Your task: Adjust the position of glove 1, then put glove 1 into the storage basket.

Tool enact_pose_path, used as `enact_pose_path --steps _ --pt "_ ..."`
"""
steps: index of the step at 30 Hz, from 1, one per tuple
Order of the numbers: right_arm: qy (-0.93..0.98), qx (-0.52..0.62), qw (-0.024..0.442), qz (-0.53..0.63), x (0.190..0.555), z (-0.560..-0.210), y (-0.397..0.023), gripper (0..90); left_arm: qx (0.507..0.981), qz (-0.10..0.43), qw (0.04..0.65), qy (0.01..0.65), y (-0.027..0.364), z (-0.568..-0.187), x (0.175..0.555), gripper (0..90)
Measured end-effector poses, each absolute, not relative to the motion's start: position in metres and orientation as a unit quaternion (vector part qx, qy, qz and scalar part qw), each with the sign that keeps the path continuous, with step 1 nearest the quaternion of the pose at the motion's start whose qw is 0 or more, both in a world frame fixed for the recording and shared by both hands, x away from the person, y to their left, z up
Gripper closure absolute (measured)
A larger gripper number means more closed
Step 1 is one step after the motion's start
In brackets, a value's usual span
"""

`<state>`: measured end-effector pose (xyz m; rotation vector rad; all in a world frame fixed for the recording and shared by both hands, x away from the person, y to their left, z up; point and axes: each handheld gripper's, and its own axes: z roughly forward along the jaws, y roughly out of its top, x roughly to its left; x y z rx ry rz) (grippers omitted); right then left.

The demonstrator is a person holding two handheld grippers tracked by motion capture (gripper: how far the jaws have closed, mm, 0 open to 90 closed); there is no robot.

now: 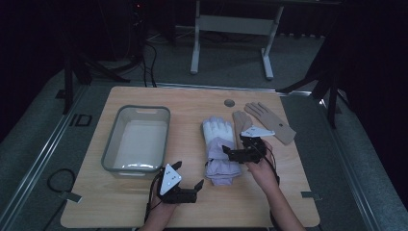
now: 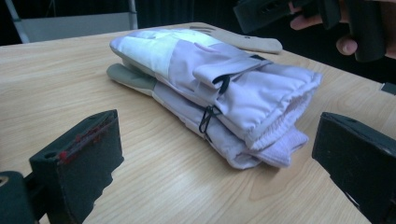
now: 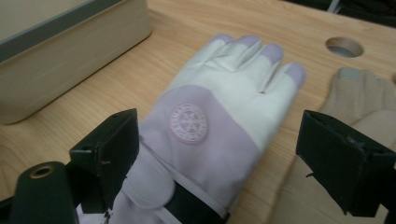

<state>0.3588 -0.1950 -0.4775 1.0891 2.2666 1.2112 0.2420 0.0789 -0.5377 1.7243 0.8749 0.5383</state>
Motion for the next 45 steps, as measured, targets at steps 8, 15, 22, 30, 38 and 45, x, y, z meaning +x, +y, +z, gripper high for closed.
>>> enact_pose_path --steps 8,15,22,30,38,45 --pt "0.779 0.410 0.150 0.449 0.361 -0.475 -0.218 16.1 0.728 0.203 0.558 0.342 0.066 -0.513 0.255 1.8" --pt "0.769 0.431 0.108 0.459 0.368 -0.477 -0.222 10.7 0.754 0.175 0.522 0.359 0.051 -0.498 0.275 5.0" --pt "0.782 0.433 0.084 0.440 0.383 -0.491 -0.217 35.5 0.763 0.135 0.482 0.410 0.045 -0.507 0.296 14.6" --pt "0.773 0.469 0.057 0.424 0.394 -0.510 -0.211 40.4 0.768 0.096 0.444 0.452 0.037 -0.523 0.310 15.0" --pt "0.777 0.498 0.035 0.383 0.395 -0.535 -0.206 40.7 0.764 0.024 0.425 0.485 0.036 -0.546 0.319 20.3" --pt "0.786 0.488 0.002 0.380 0.398 -0.538 -0.206 54.5 0.770 -0.013 0.426 0.474 0.036 -0.551 0.323 34.2"
